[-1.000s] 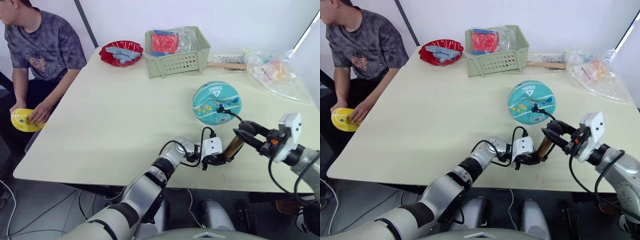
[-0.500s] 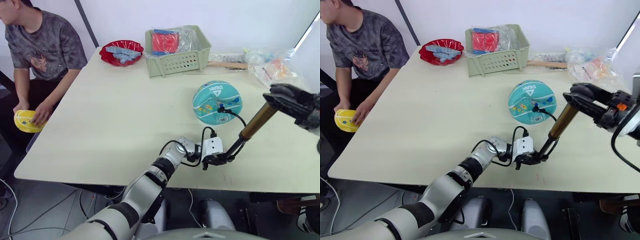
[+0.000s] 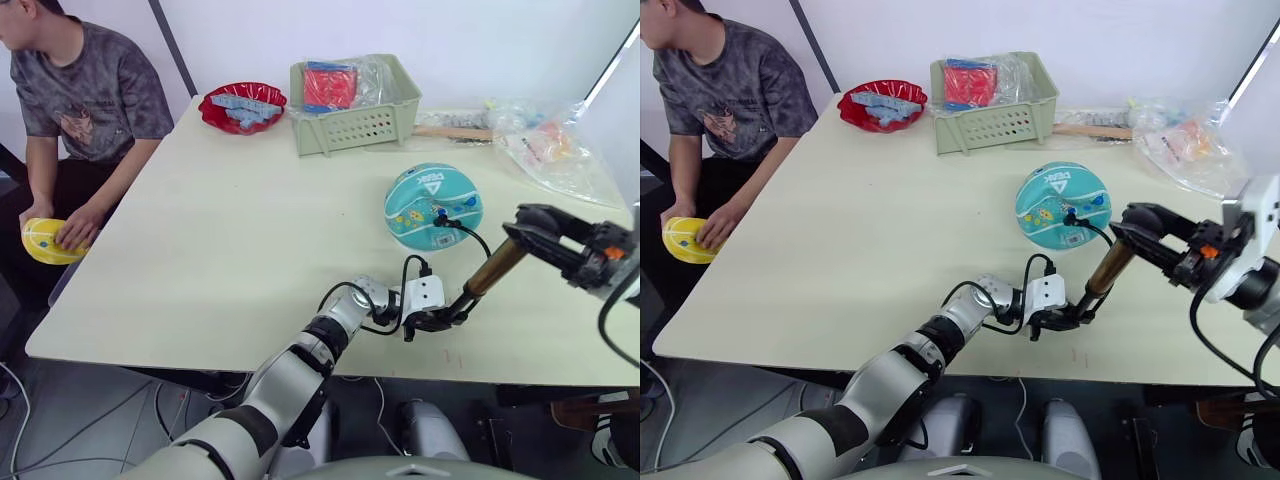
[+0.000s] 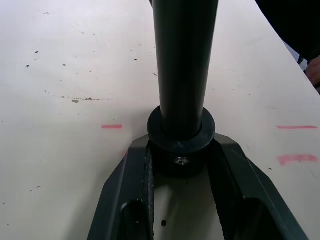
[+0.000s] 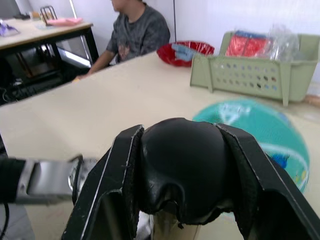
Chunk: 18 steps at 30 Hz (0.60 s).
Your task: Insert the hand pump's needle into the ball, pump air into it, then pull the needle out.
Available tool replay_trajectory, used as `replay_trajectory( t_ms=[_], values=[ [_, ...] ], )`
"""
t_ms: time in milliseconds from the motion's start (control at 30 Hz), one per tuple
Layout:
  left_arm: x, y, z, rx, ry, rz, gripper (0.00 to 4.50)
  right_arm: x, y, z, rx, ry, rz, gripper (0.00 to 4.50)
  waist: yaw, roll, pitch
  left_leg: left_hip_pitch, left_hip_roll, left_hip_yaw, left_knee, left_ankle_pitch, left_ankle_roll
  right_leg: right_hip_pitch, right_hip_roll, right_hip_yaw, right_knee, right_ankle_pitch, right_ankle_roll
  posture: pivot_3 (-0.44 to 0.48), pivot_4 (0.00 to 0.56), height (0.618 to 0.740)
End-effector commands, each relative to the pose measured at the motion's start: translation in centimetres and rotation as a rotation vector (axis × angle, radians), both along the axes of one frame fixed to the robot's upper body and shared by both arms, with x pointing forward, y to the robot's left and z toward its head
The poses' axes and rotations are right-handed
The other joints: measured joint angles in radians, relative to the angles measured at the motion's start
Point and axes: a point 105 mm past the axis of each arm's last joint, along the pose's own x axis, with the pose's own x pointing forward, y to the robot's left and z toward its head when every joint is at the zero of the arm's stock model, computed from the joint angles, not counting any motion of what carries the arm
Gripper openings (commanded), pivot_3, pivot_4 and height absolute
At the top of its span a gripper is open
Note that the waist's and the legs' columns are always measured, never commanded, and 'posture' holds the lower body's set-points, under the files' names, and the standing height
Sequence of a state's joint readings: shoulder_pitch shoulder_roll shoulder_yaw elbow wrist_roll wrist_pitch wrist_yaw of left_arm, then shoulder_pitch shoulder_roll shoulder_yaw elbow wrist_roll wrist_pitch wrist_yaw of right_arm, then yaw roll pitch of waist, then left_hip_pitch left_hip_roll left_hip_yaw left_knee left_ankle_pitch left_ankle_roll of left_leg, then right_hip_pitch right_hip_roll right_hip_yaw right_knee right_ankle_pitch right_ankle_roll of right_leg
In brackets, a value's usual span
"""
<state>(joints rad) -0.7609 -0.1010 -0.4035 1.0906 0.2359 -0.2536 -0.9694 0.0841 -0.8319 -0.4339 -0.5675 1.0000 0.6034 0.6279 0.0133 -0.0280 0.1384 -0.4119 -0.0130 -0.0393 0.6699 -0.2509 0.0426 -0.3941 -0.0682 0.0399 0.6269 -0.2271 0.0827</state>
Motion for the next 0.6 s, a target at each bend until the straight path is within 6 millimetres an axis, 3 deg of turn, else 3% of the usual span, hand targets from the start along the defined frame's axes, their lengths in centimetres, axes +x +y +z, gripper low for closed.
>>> replay_trajectory(
  t_ms=[33,200,333,400,600],
  values=[
    [-1.6,2.1,-3.5,0.140,0.086,-0.020,1.10,0.3,-0.4,-4.5,-0.060,0.130,-0.047,1.72,0.000,-0.001,-0.001,0.000,0.000,0.000,0.000,0.000,0.000,0.000,0.000,0.000,0.000,0.000,0.000,0.000,0.150,0.738],
    [-1.5,2.1,-3.5,0.141,0.085,-0.016,1.10,0.5,-0.2,-8.0,-0.083,0.176,-0.077,1.72,0.000,-0.001,-0.002,0.000,0.000,0.000,0.000,0.000,0.000,0.000,0.001,0.000,0.000,0.000,0.000,0.000,0.150,0.738],
    [-1.5,2.2,-3.5,0.141,0.086,-0.015,1.10,0.2,0.4,-9.4,-0.061,0.176,-0.073,1.72,0.000,-0.001,-0.003,0.000,0.000,-0.001,0.000,0.000,0.000,0.000,0.001,0.000,0.000,0.000,0.000,0.000,0.150,0.738],
    [-1.5,2.2,-3.6,0.144,0.087,-0.015,1.10,0.2,0.5,-9.4,-0.053,0.157,-0.074,1.72,0.000,0.000,-0.004,0.001,0.000,0.000,0.000,0.000,0.000,0.000,0.001,0.000,0.000,0.000,0.000,0.000,0.150,0.738],
    [-1.5,2.4,-3.7,0.149,0.088,-0.015,1.10,0.6,0.3,-5.7,-0.031,0.046,-0.065,1.72,-0.001,0.000,-0.004,0.001,0.000,0.000,0.000,0.000,0.000,0.000,0.001,0.001,0.000,0.000,0.000,0.000,0.150,0.738]
  ],
)
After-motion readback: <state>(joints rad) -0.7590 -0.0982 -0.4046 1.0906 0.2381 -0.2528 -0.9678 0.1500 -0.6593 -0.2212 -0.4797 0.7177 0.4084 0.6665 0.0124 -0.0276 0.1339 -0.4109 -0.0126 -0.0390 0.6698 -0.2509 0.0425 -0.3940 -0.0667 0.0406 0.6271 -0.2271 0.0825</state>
